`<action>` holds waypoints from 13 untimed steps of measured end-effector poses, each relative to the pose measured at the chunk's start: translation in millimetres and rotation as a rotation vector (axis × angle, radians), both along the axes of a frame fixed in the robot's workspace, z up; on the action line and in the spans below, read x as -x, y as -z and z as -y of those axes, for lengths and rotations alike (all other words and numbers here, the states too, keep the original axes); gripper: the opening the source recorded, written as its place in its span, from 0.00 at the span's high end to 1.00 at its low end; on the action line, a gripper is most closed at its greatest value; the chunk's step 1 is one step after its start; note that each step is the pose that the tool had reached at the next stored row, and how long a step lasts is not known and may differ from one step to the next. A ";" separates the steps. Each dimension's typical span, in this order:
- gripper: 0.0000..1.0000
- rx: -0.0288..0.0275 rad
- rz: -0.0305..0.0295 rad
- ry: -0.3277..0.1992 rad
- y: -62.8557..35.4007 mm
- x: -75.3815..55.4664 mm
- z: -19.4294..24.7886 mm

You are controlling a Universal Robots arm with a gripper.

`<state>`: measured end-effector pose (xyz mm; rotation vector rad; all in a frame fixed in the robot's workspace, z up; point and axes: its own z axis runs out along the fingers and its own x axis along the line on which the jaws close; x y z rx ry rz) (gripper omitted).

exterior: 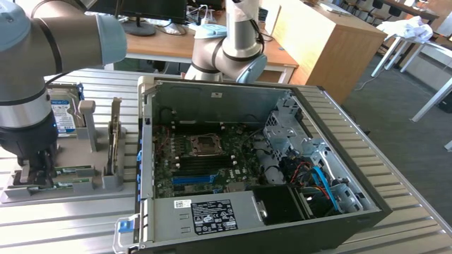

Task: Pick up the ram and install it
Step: 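Pick up the ram and move it above insertion slot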

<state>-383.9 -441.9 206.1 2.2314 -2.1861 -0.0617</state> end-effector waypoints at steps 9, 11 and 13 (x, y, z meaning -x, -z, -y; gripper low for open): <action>0.70 -0.0002 0.0002 0.000 0.2 -2.3 0.0; 0.70 -0.0002 0.0002 0.000 0.2 -3.9 0.0; 0.70 -0.0003 0.0001 0.000 0.2 -5.8 0.0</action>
